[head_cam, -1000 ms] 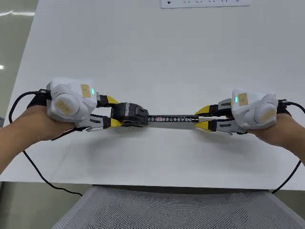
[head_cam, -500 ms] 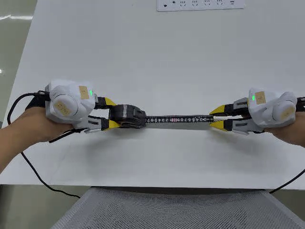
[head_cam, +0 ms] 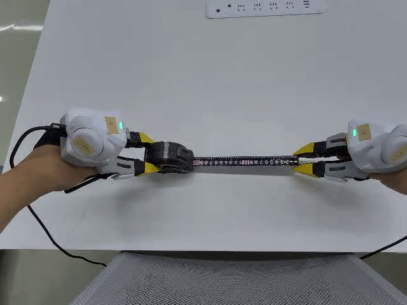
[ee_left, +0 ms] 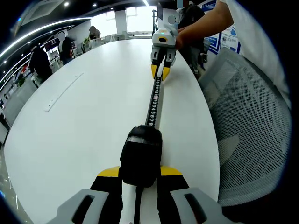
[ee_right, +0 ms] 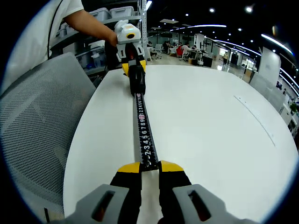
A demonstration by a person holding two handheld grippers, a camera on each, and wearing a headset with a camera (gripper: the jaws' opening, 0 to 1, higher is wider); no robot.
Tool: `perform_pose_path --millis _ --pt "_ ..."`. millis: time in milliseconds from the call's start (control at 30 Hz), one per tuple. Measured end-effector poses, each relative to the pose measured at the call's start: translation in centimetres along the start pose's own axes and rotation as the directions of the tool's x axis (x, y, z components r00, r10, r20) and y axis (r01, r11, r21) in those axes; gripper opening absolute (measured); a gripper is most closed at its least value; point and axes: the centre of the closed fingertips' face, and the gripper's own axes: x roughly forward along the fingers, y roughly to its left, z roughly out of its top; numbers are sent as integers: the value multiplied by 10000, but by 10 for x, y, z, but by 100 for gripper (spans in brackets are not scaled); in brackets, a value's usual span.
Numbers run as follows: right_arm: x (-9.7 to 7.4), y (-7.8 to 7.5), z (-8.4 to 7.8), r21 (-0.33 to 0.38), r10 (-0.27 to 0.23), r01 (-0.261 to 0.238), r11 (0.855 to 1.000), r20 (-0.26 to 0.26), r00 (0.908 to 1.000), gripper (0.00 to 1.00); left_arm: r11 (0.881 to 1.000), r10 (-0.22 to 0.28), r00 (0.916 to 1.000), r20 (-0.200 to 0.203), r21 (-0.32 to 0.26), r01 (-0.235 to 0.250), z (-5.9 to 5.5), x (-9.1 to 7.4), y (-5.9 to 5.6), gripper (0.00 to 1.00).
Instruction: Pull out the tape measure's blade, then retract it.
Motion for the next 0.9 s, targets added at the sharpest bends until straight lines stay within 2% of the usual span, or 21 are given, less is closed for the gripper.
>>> perform_pose_path --millis 267,767,900 --pt "-8 -2 -7 108 -12 13 9999 -84 10000 11 10000 0 10000 -45 33 0 0 1 0 25" --pt "-26 -7 -25 330 -317 328 9989 -337 9989 11 10000 44 10000 -59 2 -44 0 1 -1 25" --pt "-26 -7 -27 391 -318 333 9987 -378 9988 11 10000 54 10000 -70 -5 -54 1 1 -1 25"
